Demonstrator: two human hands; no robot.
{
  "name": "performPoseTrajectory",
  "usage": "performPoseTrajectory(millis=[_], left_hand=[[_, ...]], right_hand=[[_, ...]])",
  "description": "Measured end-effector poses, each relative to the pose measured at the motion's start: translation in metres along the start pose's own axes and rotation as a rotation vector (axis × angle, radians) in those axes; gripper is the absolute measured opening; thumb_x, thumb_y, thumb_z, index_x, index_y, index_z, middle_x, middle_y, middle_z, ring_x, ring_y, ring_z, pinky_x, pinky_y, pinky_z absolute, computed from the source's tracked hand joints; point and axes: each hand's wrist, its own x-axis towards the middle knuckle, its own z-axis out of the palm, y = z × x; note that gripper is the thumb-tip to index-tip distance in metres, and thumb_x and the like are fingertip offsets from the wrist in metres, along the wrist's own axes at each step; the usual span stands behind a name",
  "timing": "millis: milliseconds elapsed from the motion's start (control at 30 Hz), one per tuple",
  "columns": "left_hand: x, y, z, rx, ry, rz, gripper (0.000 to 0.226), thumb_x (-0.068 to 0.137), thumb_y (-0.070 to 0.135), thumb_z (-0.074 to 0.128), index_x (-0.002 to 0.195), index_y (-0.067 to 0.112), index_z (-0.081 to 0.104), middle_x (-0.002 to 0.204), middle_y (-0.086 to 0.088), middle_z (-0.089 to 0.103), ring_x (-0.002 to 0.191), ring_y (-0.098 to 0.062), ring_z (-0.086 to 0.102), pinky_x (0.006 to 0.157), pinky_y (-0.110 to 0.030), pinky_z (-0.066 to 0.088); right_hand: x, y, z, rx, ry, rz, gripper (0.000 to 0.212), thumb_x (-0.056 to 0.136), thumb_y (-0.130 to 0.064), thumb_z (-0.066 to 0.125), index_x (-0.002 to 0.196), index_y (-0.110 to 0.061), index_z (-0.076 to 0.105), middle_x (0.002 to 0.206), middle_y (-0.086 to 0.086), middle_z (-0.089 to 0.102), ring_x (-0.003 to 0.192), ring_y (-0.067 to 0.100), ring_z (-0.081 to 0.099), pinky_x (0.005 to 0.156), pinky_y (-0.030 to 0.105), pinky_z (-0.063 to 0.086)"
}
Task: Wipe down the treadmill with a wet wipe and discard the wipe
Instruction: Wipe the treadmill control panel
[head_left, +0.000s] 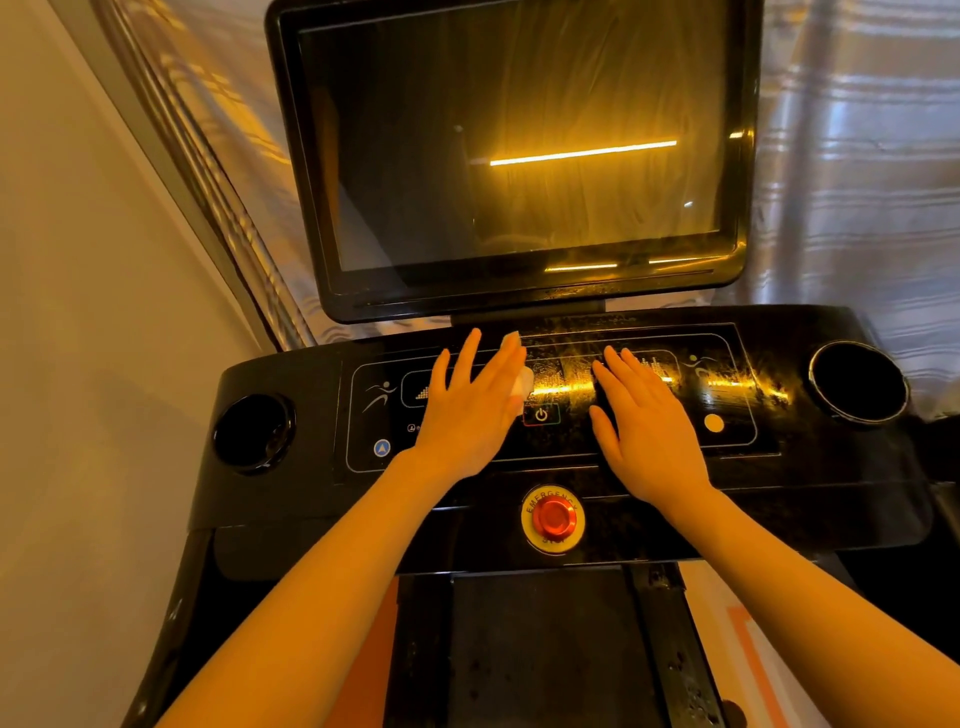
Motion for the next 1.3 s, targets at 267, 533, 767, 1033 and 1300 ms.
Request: performPoseTrajectory(millis=[267, 533, 767, 1033, 1300], left_hand=[[-0.046, -0.031, 0.002, -0.055, 0.018, -0.220, 0.072, 0.103, 0.032, 0.041, 0.156, 0.026, -0.008, 0.164, 0.003, -0.007, 0.149, -0.031, -0.016, 0.117, -0.051, -0.007], [-0.083, -0.001, 0.031, 0.081, 0.054, -0.015, 0.084, 0.090, 0.037, 0.062, 0.156, 0.022, 0.012, 0.162, 0.001, -0.003, 0.148, -0.036, 0.000, 0.113, -0.056, 0.005], [-0.114, -0.011, 0.039, -0.008, 0.180, -0.304, 0.095, 0.079, 0.031, 0.075, 0.153, 0.021, 0.016, 0.157, 0.000, 0.017, 0.142, -0.037, 0.019, 0.106, -0.058, 0.017], [-0.099, -0.002, 0.036, 0.064, 0.110, -0.141, 0.086, 0.087, 0.038, 0.063, 0.156, 0.019, 0.014, 0.164, -0.002, 0.009, 0.147, -0.040, 0.012, 0.112, -0.059, 0.010], [-0.026, -0.041, 0.005, 0.011, -0.001, -0.211, 0.073, 0.103, 0.036, 0.043, 0.156, 0.022, -0.004, 0.164, 0.003, -0.011, 0.149, -0.032, -0.013, 0.119, -0.053, 0.004]], right_hand=[[0.001, -0.004, -0.002, -0.028, -0.014, 0.005, 0.052, 0.102, -0.032, 0.051, 0.146, -0.005, 0.042, 0.155, 0.016, 0.036, 0.145, 0.032, 0.029, 0.117, 0.042, 0.020], [0.014, -0.030, -0.001, 0.012, -0.041, -0.043, 0.050, 0.101, -0.025, 0.052, 0.146, -0.006, 0.042, 0.156, 0.015, 0.034, 0.148, 0.031, 0.024, 0.117, 0.038, 0.013], [0.020, -0.050, 0.010, 0.122, -0.065, -0.021, 0.051, 0.103, -0.031, 0.046, 0.149, -0.011, 0.038, 0.160, 0.011, 0.026, 0.151, 0.027, 0.014, 0.119, 0.036, 0.008], [0.016, -0.050, 0.020, 0.032, -0.041, -0.034, 0.053, 0.102, -0.034, 0.048, 0.149, -0.011, 0.040, 0.160, 0.013, 0.027, 0.150, 0.029, 0.017, 0.119, 0.038, 0.008], [0.015, -0.052, 0.022, 0.004, -0.036, -0.019, 0.055, 0.102, -0.037, 0.045, 0.151, -0.013, 0.036, 0.161, 0.011, 0.024, 0.150, 0.027, 0.014, 0.119, 0.038, 0.009]])
